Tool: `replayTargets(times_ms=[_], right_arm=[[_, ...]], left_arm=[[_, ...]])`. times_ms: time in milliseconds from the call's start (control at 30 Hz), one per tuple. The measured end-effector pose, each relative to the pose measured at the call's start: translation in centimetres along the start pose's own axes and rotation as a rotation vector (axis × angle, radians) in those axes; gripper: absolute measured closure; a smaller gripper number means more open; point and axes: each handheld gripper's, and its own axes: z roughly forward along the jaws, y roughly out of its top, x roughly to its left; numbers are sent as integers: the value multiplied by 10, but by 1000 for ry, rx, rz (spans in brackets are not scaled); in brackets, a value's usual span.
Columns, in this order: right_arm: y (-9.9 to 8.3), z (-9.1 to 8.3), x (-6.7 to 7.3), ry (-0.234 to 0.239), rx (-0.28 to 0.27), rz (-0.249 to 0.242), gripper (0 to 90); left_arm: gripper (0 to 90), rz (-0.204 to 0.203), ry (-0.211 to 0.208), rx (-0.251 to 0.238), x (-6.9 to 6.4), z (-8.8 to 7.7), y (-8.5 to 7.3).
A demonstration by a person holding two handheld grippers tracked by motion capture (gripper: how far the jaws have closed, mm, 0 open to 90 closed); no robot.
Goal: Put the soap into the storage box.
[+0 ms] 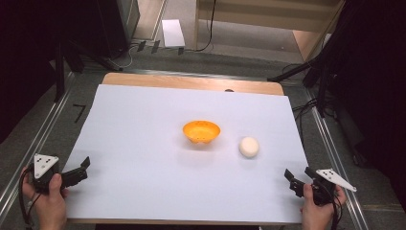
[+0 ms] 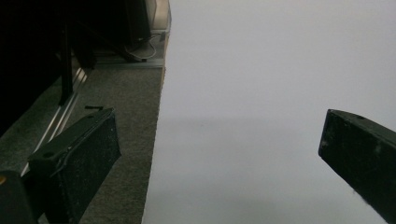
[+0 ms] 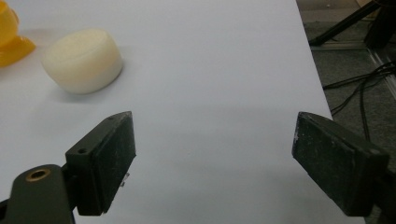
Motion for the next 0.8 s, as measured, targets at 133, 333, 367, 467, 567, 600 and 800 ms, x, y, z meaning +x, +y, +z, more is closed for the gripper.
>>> replayTargets(times_ms=[133,333,367,467,567,600,800], right_arm=[[1,1,1,-4,21,-10,136],[8,6,1,-15,125,-17,147],[11,8,3,-6,171,-28,146],[19,12,8,12,226,-64,136],[26,17,13,29,270,-82,137],[29,19,15,38,286,-86,136],[43,26,24,45,384,-104,134]], left_arm=[[0,3,6,10,0,1,0],[0,16,19,23,-2,3,1],[0,17,21,24,-2,3,1],[0,14,23,25,-2,3,1],[0,17,24,25,-2,3,1],[0,19,25,25,-2,3,1],[0,22,34,33,-3,4,1]])
